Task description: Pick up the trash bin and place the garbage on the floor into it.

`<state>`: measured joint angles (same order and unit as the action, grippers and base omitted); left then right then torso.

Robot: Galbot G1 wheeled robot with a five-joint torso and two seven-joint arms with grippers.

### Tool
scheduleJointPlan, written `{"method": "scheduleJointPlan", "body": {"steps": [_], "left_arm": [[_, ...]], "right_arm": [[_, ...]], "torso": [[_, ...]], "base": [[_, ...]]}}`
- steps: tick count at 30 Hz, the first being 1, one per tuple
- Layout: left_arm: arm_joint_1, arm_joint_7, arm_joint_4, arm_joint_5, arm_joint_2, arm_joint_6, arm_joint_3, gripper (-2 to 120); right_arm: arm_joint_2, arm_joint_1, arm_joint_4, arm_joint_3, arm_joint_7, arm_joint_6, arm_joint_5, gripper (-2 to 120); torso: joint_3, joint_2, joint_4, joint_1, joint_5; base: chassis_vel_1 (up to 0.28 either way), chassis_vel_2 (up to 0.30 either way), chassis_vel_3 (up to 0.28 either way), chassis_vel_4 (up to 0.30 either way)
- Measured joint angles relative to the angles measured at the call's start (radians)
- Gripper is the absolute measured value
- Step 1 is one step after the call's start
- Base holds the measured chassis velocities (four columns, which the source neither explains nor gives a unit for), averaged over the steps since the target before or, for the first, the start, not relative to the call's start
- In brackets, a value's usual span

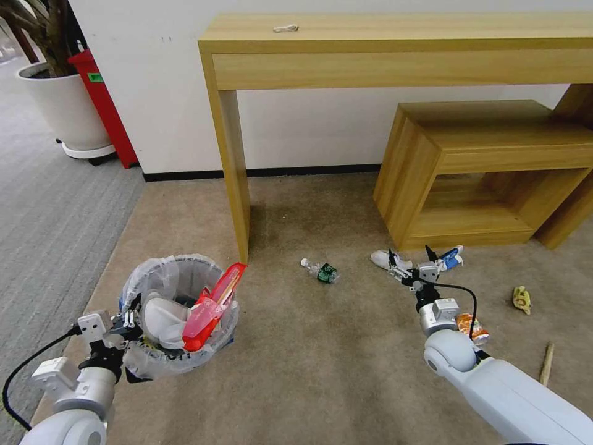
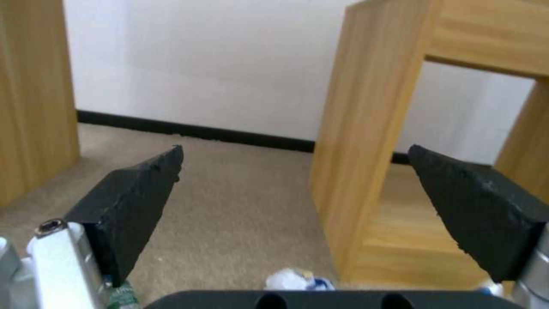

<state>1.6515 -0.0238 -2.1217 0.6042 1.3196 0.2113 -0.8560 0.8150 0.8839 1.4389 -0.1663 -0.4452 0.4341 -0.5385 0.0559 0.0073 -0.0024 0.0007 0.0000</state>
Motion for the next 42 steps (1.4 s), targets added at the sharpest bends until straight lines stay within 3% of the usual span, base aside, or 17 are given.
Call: {"method": "scheduleJointPlan", "body": {"steps": [8, 42], "left_arm": [[0.000, -0.009, 0.000, 0.006, 0.004, 0.001, 0.000, 3], [0.018, -0.008, -0.026, -0.020, 0.036, 0.003, -0.003, 3]], "right_arm": [[0.030, -0.041, -0.051, -0.019, 0.052, 0.114, 0.056, 100], [0.027, -0.050, -0.034, -0.037, 0.073, 0.119, 0.029, 100]], "torso": [[-0.001, 0.001, 0.0001, 0.002, 0.0000], [-0.001, 0.001, 0.0000, 0.003, 0.0000]], "base": [[0.000, 0.000, 0.000, 0.000], [-0.002, 0.001, 0.001, -0.001]]}}
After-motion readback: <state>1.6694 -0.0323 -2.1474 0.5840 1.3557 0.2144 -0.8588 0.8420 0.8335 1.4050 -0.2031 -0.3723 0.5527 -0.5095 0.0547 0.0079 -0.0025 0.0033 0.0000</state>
